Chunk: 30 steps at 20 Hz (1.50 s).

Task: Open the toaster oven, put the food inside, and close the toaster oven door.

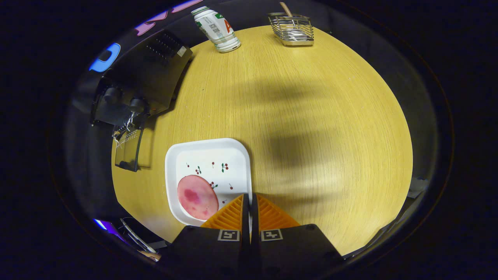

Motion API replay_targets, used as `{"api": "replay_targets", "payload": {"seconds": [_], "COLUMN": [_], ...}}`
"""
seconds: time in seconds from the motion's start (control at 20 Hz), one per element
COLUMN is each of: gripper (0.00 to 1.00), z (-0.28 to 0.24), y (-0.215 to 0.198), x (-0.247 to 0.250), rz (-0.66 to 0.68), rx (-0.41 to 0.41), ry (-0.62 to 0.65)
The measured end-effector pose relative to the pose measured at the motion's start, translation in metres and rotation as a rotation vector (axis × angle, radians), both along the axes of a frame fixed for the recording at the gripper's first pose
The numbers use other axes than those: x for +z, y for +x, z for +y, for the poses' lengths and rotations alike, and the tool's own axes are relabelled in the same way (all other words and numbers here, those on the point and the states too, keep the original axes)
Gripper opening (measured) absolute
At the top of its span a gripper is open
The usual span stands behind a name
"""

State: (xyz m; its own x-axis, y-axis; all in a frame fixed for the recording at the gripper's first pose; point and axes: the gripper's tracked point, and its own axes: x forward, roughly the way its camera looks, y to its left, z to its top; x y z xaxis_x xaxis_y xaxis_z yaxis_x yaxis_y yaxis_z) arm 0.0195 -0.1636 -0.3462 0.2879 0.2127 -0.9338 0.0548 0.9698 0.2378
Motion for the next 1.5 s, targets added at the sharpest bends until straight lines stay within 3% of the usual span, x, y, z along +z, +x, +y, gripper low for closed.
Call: {"api": "replay_targets", "payload": {"seconds": [0.15,0.45,0.8,1.05,1.5], "gripper": [0.05,0.05,0.05,0.05,0.05], "z": [0.001,0.013,0.016,0.018,0.068], "y": [-0.001,-0.015,-0.018,-0.035,-0.059], "x": [0.001,0.0,0.006,0.039,0.099], "rz": [0.007,0.051,0.025,-0.005,-0.102], "rx": [-0.041,-0.26,-0.405,-0.449,-0.476], "ry": [0.067,0.352,0.52,0.596,0.615]}}
